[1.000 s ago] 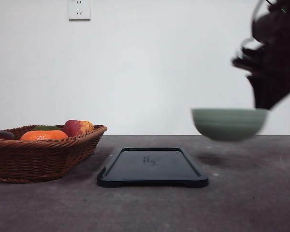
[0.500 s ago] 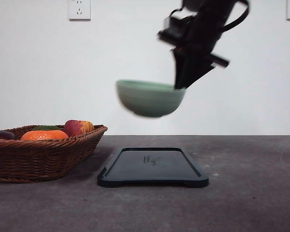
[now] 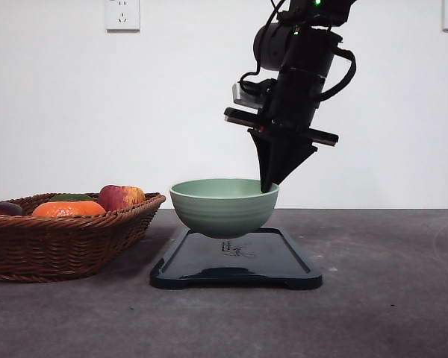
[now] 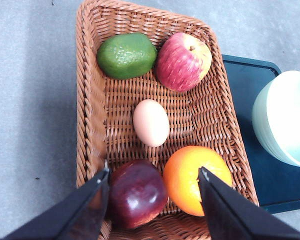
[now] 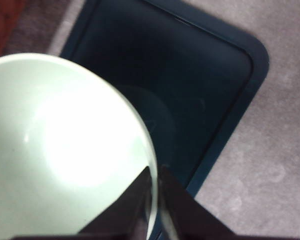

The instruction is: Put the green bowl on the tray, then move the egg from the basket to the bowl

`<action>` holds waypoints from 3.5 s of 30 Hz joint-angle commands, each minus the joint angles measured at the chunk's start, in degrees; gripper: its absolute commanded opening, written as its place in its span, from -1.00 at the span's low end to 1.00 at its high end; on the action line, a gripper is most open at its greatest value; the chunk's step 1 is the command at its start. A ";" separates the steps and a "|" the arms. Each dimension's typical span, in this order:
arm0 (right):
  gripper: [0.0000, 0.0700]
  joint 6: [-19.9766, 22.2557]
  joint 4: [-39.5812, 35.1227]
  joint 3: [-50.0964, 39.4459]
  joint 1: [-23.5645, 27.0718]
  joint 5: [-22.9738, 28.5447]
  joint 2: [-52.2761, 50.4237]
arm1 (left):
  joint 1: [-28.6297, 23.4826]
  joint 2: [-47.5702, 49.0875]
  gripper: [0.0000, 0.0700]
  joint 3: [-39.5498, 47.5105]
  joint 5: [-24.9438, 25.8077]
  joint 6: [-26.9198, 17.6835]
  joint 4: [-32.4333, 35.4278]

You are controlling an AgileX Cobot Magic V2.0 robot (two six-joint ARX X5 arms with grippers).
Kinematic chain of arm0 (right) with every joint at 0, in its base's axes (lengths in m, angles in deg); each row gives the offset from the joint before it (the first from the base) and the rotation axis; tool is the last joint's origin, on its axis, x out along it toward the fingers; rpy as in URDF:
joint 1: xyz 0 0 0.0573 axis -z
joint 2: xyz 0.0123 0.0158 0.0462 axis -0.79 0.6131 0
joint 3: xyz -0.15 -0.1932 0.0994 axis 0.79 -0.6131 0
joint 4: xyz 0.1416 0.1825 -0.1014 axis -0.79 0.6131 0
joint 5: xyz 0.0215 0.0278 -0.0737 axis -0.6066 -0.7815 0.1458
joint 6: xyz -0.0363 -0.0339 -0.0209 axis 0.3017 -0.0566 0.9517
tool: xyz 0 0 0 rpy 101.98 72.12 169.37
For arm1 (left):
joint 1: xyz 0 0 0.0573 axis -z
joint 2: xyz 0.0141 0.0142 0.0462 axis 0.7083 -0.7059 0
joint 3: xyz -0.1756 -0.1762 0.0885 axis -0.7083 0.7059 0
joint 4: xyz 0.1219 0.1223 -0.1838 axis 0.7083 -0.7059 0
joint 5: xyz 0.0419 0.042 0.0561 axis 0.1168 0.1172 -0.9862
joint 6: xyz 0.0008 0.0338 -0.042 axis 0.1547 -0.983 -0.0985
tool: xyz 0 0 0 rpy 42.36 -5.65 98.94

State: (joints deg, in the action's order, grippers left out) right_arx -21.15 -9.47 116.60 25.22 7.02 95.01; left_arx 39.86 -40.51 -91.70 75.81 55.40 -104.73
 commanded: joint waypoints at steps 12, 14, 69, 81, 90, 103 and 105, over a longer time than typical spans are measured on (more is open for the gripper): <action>-0.53 -0.47 1.13 1.51 -0.67 -0.10 3.19 | 0.02 -0.48 0.00 -1.38 0.22 0.07 0.07; -0.49 -0.33 1.20 1.66 -0.65 -0.10 3.06 | 0.02 -0.48 0.00 -1.38 0.22 0.07 -0.10; -0.49 2.39 -40.69 -67.19 2.78 -1.62 -65.12 | 13.18 -9.93 0.13 -7.71 -10.67 3.94 -1.14; -0.49 2.45 -40.72 -67.19 2.78 -0.95 -65.13 | 19.54 -33.64 0.14 -26.16 -19.95 6.24 -7.83; -0.49 2.47 -40.74 -67.17 2.78 0.25 -65.18 | 19.64 -43.37 0.14 -29.31 -22.65 8.68 -7.82; -0.49 2.47 -40.74 -67.17 2.76 0.23 -65.18 | 19.56 -48.47 0.14 -29.31 -23.55 8.90 -7.55; -0.49 2.47 -40.74 -67.17 2.74 0.21 -65.18 | 19.56 -48.50 0.14 -29.31 -23.84 8.89 -7.42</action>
State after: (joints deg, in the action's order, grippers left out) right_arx -18.29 -49.64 48.84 28.24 7.07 29.66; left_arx 59.25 -88.09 -119.76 52.28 63.80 -112.54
